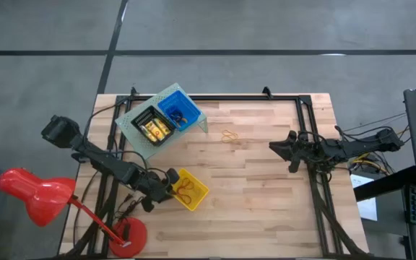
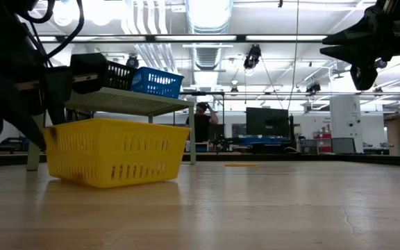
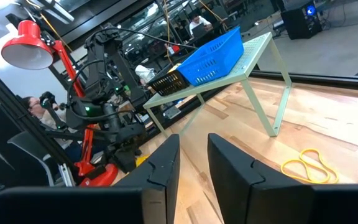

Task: Pick & Place Office Desk Supplies
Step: Put the yellow basket on the shelf

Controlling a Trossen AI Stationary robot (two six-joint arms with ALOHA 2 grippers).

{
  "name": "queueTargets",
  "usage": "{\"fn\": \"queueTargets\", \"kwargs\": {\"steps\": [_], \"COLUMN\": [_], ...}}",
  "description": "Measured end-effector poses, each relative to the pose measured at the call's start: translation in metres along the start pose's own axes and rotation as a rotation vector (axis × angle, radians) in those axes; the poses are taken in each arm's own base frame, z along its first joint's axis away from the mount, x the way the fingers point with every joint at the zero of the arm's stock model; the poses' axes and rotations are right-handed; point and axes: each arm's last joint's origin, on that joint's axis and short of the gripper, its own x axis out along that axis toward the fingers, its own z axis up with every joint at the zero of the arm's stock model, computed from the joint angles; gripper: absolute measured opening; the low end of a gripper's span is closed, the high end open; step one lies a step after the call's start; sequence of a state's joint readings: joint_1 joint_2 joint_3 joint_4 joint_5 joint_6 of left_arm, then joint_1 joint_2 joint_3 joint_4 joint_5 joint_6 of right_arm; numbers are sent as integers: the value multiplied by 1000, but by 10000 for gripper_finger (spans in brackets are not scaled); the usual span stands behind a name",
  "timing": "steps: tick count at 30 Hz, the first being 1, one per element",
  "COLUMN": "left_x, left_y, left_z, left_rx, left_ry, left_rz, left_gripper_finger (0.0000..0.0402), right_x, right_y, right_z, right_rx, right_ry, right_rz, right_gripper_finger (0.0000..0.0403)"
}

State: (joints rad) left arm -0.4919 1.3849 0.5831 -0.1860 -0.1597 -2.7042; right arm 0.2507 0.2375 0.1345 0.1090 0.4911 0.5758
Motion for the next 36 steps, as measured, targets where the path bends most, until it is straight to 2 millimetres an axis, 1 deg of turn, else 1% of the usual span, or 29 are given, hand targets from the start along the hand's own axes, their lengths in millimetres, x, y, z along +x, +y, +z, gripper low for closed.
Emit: {"fn": "queueTargets", "kwargs": {"steps": [4, 6, 8, 10, 13, 16, 20, 22, 25, 27, 32, 36], "left_x": [-4, -11, -21, -32, -50, -69, -84, -84, -77, -71, -53, -22], "left_y": [-1, -3, -6, -9, -16, -26, -42, -48, -55, -57, -61, -58], "left_z": [-2, -4, -7, -9, -15, -26, -49, -62, -82, -98, -134, -153], "left_rx": [6, 37, 105, 207, 380, 561, 852, 1026, 1294, 1415, 1502, 1600], "left_ry": [30, 65, 106, 97, 6, -129, -274, -307, -332, -331, -295, -236], "left_rz": [17, 13, -10, -22, -54, -101, -157, -130, -83, -70, -52, 29], "left_gripper_finger": [120, 133, 145, 153, 161, 165, 165, 165, 165, 165, 166, 166], "right_x": [0, 0, 0, 0, 0, 0, 0, 0, 0, 0, 0, 0], "right_y": [0, 0, 0, 0, 0, 0, 0, 0, 0, 0, 0, 0], "right_z": [0, 0, 0, 0, 0, 0, 0, 0, 0, 0, 0, 0], "right_rx": [0, 0, 0, 0, 0, 0, 0, 0, 0, 0, 0, 0], "right_ry": [0, 0, 0, 0, 0, 0, 0, 0, 0, 0, 0, 1], "right_rz": [0, 0, 0, 0, 0, 0, 0, 0, 0, 0, 0, 0], "right_gripper_finger": [76, 73, 70, 68, 69, 73, 78, 80, 82, 82, 75, 70]}}
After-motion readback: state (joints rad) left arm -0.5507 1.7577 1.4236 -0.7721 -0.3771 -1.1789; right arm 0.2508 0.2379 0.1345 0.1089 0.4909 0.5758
